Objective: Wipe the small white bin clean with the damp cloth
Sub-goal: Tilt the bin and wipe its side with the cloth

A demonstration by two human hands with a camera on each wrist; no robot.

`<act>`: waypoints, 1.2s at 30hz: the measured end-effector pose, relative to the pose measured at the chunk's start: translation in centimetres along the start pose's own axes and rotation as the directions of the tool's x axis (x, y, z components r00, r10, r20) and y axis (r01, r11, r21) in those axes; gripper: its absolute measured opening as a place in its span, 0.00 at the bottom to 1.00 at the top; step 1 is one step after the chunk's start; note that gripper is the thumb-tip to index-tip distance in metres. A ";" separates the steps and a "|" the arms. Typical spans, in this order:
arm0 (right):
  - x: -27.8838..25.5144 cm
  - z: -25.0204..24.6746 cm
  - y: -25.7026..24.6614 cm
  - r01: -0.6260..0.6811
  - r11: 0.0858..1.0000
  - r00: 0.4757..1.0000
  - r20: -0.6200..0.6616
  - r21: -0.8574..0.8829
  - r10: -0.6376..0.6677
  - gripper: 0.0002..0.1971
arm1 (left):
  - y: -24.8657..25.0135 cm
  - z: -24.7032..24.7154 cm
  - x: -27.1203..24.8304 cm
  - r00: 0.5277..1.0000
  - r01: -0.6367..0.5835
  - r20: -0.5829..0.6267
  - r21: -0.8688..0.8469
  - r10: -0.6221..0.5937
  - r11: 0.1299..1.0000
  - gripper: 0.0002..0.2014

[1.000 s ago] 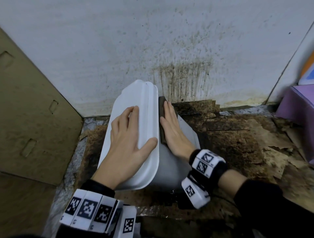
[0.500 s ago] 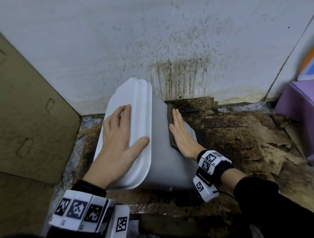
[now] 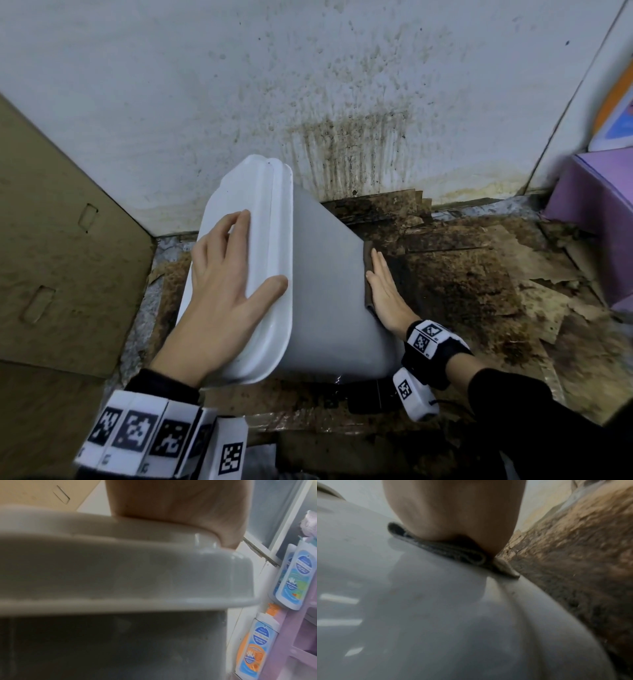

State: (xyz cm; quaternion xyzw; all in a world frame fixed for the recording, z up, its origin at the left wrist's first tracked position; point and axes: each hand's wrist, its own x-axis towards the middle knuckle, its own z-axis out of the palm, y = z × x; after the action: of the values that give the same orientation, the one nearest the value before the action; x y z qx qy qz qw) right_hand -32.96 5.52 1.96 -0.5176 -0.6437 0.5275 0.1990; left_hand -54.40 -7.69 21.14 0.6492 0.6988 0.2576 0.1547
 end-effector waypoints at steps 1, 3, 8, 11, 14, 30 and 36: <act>0.0 0.2 -0.5 -0.014 1.000 1.000 -0.021 0.001 0.014 0.29 | 0.1 0.0 0.0 1.000 -0.005 0.002 0.009 0.005 1.000 0.45; -0.1 0.7 -2.2 -0.020 1.000 0.999 -0.044 -0.011 0.020 0.29 | 0.4 0.2 0.1 1.000 -0.017 0.005 0.020 0.017 1.000 0.45; -1.1 1.7 -8.6 0.166 0.984 0.986 -0.035 0.063 -0.164 0.29 | 0.8 0.5 0.3 1.000 -0.022 0.004 0.041 0.022 0.999 0.46; -1.6 2.3 -11.4 0.260 0.963 0.965 -0.009 0.069 -0.260 0.30 | 0.9 0.6 0.3 1.000 -0.026 -0.003 0.052 0.026 0.998 0.46; -1.7 2.8 -11.6 0.329 0.944 0.944 -0.006 0.030 -0.329 0.30 | 0.8 0.5 0.3 1.000 -0.017 -0.006 0.061 0.018 0.998 0.46; -1.9 3.2 -8.8 0.396 0.918 0.916 -0.065 0.003 -0.395 0.29 | 0.1 0.2 0.1 1.000 -0.006 -0.013 0.051 0.007 0.999 0.46; -1.8 2.8 -6.5 0.392 0.920 0.918 -0.070 -0.006 -0.391 0.31 | 0.2 0.1 0.0 1.000 0.009 -0.005 0.033 -0.009 0.999 0.46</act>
State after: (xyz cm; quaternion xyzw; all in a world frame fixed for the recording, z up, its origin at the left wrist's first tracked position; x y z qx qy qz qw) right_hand -37.50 3.24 7.20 -0.3956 -0.7247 0.4614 0.3248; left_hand -54.21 -7.68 21.21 0.6480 0.7061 0.2468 0.1433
